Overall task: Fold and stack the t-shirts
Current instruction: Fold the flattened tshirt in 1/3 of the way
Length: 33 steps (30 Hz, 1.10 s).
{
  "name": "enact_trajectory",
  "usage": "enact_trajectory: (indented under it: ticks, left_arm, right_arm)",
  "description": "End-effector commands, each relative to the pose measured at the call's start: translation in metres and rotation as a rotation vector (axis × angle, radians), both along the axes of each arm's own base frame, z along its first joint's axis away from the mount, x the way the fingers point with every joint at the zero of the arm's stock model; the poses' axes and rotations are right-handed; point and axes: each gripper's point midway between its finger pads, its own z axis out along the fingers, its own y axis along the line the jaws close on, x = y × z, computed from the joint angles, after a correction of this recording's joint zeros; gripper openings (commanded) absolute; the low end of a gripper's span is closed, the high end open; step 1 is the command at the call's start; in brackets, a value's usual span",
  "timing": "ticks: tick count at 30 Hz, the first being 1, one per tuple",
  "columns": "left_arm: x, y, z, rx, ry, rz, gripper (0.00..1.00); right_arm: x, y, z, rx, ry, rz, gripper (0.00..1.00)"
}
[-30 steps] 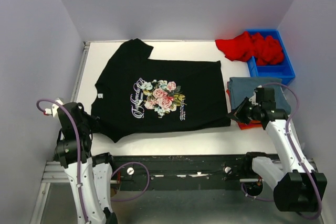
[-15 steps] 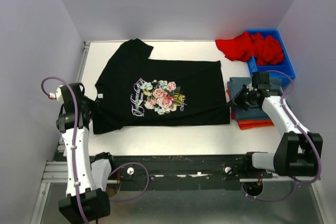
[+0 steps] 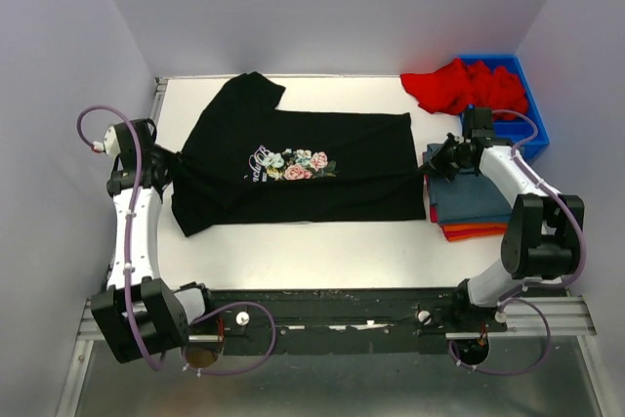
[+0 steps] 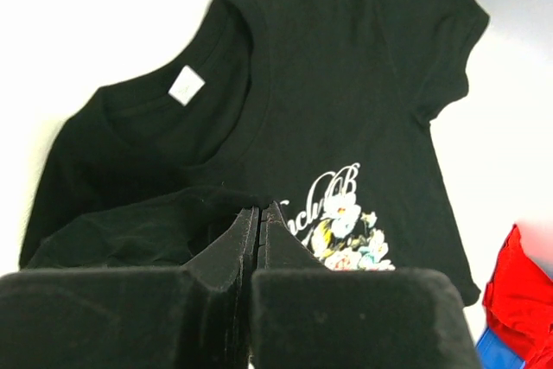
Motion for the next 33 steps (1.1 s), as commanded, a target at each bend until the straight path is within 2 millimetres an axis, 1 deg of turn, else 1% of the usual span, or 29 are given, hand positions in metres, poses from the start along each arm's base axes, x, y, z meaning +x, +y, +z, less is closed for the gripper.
enact_trajectory:
  ticks: [1,5,13,15,16,18,27,33]
  left_arm:
    - [0.033,0.003,0.032,0.018,-0.096,-0.009,0.00]
    - [0.050,0.004,0.036,0.053,-0.084,-0.031,0.00]
    - [0.077,-0.003,0.015,0.096,-0.008,-0.094,0.00]
    - [0.087,-0.005,0.012,0.111,0.006,-0.123,0.00]
    - [0.090,-0.005,0.009,0.114,0.024,-0.129,0.00]
    - [0.096,-0.007,0.008,0.130,0.042,-0.139,0.00]
    - [0.119,-0.025,0.005,0.195,0.088,-0.168,0.00]
    - [0.130,-0.029,0.005,0.234,0.113,-0.172,0.00]
  right_arm:
    - [0.018,-0.007,0.000,-0.029,-0.026,-0.022,0.01]
    - [0.022,-0.006,-0.004,-0.027,-0.029,-0.016,0.01]
    - [0.025,-0.004,-0.012,-0.020,-0.027,-0.005,0.01]
    - [0.025,-0.006,-0.014,-0.025,-0.026,-0.008,0.01]
    - [0.025,-0.005,-0.014,-0.025,-0.025,-0.006,0.01]
    - [0.025,-0.006,-0.015,-0.026,-0.027,-0.007,0.01]
    - [0.027,-0.004,-0.022,-0.020,-0.017,0.001,0.01]
    - [0.030,-0.004,-0.019,-0.021,-0.027,0.005,0.01]
